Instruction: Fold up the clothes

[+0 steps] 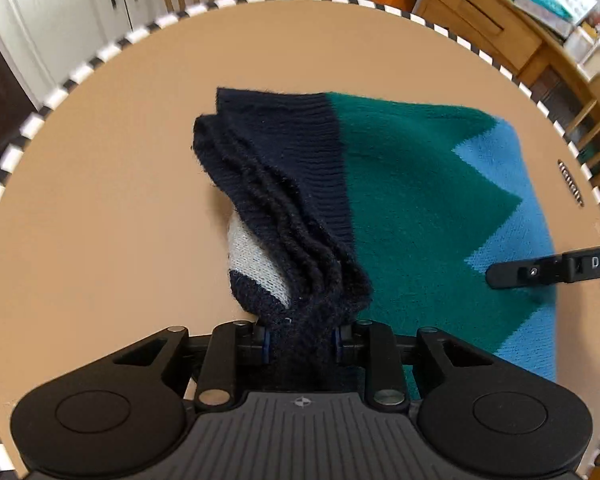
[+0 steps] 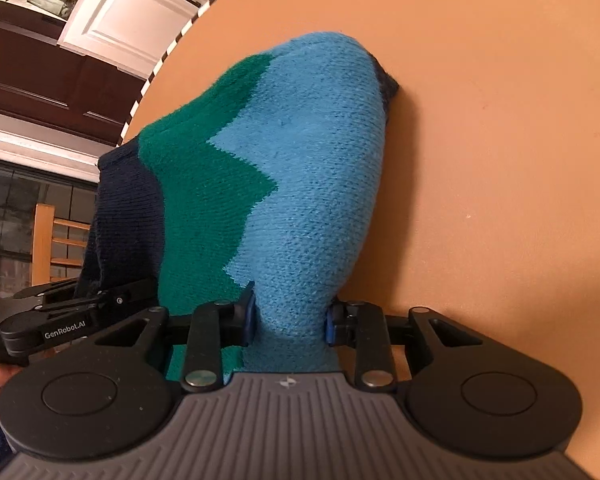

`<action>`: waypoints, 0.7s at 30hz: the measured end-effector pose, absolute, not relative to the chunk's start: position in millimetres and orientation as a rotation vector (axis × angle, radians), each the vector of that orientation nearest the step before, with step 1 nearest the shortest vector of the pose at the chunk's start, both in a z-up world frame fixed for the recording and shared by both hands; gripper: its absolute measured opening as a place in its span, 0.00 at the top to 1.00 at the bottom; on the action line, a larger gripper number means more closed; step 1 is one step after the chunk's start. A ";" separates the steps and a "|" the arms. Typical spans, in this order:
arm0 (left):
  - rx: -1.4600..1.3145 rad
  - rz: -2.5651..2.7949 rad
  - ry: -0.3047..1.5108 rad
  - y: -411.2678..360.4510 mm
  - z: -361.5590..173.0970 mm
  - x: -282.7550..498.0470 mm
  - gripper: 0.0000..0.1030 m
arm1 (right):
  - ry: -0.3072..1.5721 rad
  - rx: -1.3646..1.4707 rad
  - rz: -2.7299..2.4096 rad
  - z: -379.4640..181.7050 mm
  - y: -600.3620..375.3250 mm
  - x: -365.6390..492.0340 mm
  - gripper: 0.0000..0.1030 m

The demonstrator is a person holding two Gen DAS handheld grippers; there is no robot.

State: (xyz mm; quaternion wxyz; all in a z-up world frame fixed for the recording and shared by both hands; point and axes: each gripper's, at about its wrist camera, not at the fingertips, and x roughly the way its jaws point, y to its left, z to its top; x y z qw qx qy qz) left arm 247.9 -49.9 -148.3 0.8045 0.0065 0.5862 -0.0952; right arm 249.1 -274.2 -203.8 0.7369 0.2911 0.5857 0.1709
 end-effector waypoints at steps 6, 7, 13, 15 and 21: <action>-0.031 -0.189 1.269 -36.8 -135.5 233.1 0.74 | 1.267 0.591 0.420 -186.6 -261.9 236.7 0.73; -0.035 -0.186 1.267 -35.1 -132.8 230.1 0.74 | 1.262 0.586 0.427 -182.3 -259.5 235.0 0.73; -0.018 -0.171 1.206 -20.1 -90.0 201.2 0.74 | 1.203 0.584 0.461 -147.3 -253.5 220.2 0.74; -0.006 -0.176 1.190 -17.0 -65.0 199.5 0.74 | 1.179 0.594 0.464 -133.7 -256.5 212.8 0.73; 0.104 -0.280 1.148 -65.3 -25.5 205.5 0.74 | 1.077 0.669 0.393 -99.9 -296.9 177.4 0.74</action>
